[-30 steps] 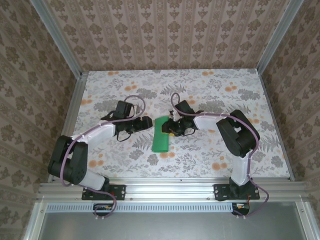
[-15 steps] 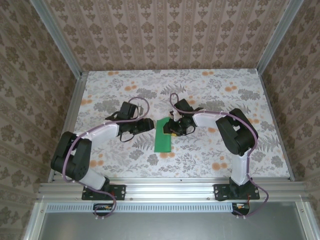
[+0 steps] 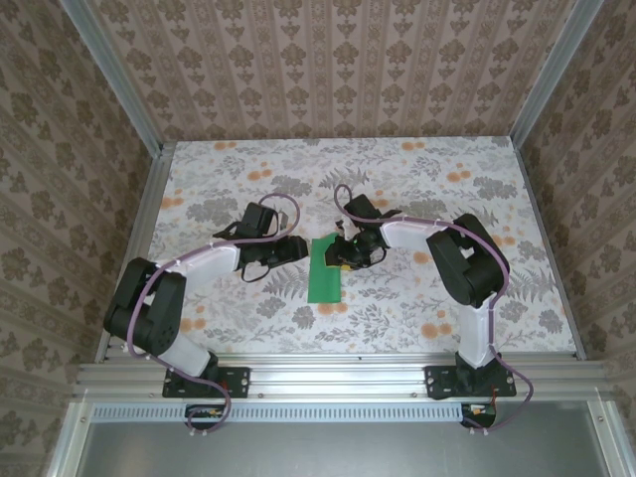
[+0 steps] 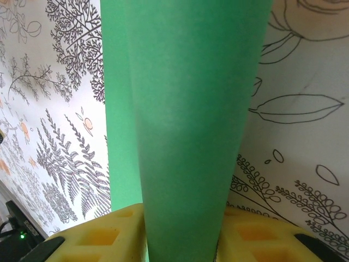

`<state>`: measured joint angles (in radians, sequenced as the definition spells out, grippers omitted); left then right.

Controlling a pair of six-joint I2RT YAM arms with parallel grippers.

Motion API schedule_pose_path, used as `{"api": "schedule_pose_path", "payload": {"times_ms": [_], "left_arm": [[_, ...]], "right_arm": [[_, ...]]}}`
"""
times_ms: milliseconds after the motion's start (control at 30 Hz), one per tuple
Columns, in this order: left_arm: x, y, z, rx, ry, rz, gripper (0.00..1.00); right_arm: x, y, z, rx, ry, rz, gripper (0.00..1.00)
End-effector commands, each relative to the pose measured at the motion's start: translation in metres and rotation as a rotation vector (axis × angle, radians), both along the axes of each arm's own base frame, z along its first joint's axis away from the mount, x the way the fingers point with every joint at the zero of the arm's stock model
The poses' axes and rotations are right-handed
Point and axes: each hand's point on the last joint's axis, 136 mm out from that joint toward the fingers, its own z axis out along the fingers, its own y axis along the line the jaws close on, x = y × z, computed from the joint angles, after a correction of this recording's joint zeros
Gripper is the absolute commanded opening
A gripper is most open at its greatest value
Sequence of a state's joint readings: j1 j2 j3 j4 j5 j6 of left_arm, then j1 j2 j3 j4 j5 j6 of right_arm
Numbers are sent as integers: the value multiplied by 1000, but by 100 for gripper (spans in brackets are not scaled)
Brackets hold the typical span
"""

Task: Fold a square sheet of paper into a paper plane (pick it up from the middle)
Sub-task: Fold the square sheet of paper in half at the center of the table.

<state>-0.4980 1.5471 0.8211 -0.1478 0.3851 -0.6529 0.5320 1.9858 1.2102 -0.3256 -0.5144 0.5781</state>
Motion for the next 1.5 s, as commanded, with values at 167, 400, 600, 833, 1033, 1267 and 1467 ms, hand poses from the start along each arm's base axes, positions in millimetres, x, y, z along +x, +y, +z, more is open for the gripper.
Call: {"api": "schedule_pose_path", "payload": {"times_ms": [167, 400, 600, 833, 1033, 1267, 1467], "left_arm": [[6, -12, 5, -28, -1, -12, 53], [5, -13, 3, -31, 8, -11, 51], [4, -13, 2, -32, 12, -10, 51], [4, -14, 2, -32, 14, -8, 50], [1, -18, 2, -51, 26, -15, 45], [-11, -34, -5, -96, 88, -54, 28], [-20, -43, -14, -108, 142, -78, 16]], "right_arm": [[-10, -24, -35, -144, 62, -16, 35], [-11, -26, -41, -160, 74, -25, 33], [-11, -29, -45, -181, 93, -43, 36], [-12, -33, -51, -213, 114, -54, 36], [-13, -35, -54, -228, 121, -59, 36], [-12, -36, -55, -235, 120, -62, 35], [-12, -37, -56, -241, 120, -63, 35]]}}
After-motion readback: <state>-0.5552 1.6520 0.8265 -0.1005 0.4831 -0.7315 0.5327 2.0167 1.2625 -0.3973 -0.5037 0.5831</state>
